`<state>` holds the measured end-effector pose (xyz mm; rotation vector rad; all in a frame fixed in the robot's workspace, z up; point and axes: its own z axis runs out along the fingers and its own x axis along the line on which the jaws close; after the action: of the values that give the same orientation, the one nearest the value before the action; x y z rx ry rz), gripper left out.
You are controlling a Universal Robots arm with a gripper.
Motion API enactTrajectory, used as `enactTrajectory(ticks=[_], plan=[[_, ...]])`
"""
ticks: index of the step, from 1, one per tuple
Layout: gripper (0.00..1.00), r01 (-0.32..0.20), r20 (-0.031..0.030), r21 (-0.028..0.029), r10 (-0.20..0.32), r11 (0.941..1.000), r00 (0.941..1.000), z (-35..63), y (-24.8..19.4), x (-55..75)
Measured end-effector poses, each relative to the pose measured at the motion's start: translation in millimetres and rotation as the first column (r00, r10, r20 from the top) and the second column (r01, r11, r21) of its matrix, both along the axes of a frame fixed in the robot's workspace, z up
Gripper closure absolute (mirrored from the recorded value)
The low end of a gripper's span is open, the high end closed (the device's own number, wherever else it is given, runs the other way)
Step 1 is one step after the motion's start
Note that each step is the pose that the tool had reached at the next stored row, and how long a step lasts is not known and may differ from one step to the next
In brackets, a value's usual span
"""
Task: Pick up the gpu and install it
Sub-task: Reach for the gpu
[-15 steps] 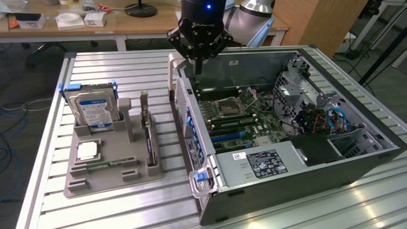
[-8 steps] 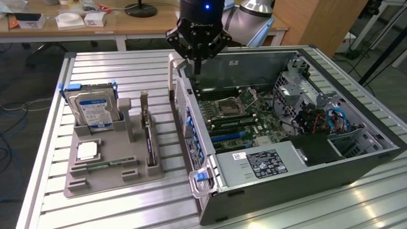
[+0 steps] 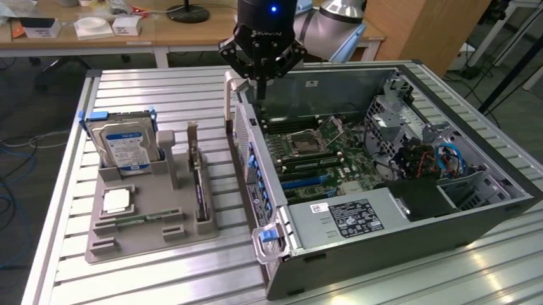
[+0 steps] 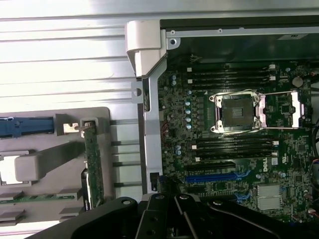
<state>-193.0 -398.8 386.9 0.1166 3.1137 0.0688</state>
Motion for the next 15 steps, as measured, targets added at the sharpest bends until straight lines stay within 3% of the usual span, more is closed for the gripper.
enactTrajectory(ticks=[15], plan=[[0.9, 0.0, 0.0, 0.0, 0.0, 1.0, 1.0, -0.4, 0.0, -7.7]])
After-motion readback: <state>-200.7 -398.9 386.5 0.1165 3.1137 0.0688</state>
